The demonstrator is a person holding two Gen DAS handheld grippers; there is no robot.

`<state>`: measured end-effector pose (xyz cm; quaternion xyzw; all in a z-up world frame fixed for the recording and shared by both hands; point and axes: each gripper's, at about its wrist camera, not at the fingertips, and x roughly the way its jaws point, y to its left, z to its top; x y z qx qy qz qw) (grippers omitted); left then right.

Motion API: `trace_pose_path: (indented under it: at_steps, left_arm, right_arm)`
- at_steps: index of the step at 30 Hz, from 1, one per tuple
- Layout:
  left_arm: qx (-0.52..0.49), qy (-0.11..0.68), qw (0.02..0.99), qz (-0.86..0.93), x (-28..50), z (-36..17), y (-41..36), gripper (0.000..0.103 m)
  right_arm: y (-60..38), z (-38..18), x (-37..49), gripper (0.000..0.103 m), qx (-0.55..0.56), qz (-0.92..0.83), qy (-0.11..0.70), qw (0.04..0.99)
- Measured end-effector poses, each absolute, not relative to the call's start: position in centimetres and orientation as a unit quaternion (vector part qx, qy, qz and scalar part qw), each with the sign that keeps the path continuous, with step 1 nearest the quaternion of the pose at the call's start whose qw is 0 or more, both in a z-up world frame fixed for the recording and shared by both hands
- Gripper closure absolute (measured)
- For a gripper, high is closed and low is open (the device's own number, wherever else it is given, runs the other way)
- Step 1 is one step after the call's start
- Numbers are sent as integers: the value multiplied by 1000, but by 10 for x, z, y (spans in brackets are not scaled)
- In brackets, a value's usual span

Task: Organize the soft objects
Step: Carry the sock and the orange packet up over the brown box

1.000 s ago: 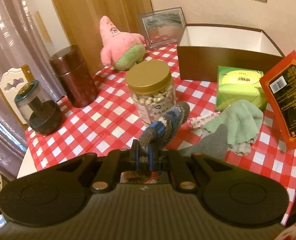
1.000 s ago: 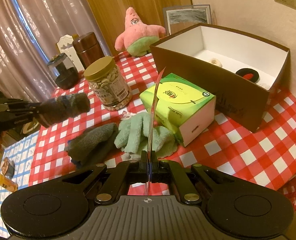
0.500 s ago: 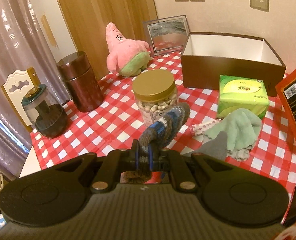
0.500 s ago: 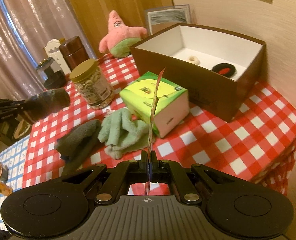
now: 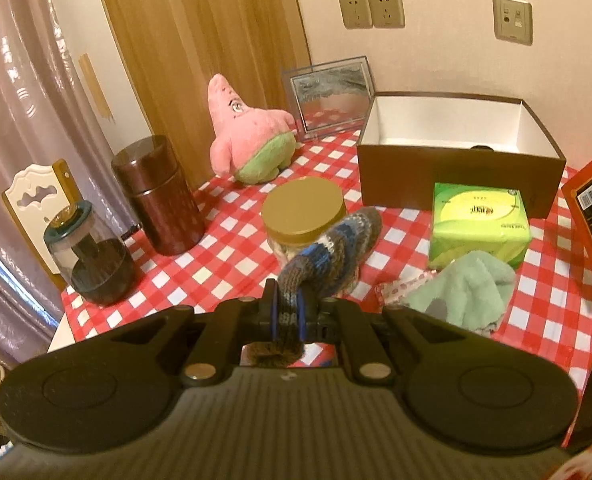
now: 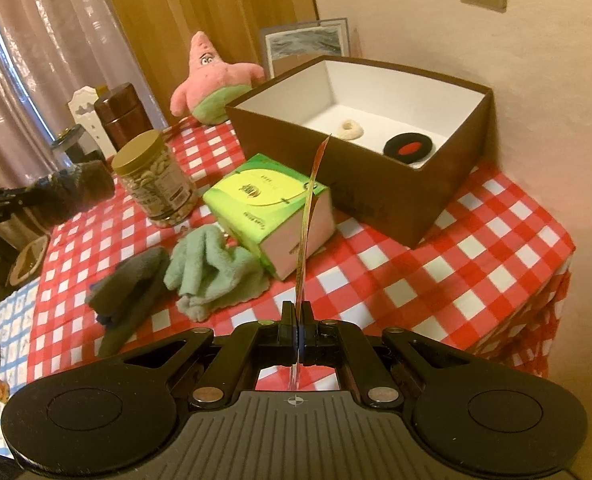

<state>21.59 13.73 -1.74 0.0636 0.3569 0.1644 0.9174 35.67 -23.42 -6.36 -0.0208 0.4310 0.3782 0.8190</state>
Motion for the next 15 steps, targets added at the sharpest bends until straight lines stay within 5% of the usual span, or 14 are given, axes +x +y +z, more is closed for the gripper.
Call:
trace_pose_path:
  at_steps: [15]
  left_arm:
    - [78, 328, 930, 146, 254, 5, 133, 93]
  right_arm:
    - [-271, -31, 405, 102, -26, 338, 395, 854]
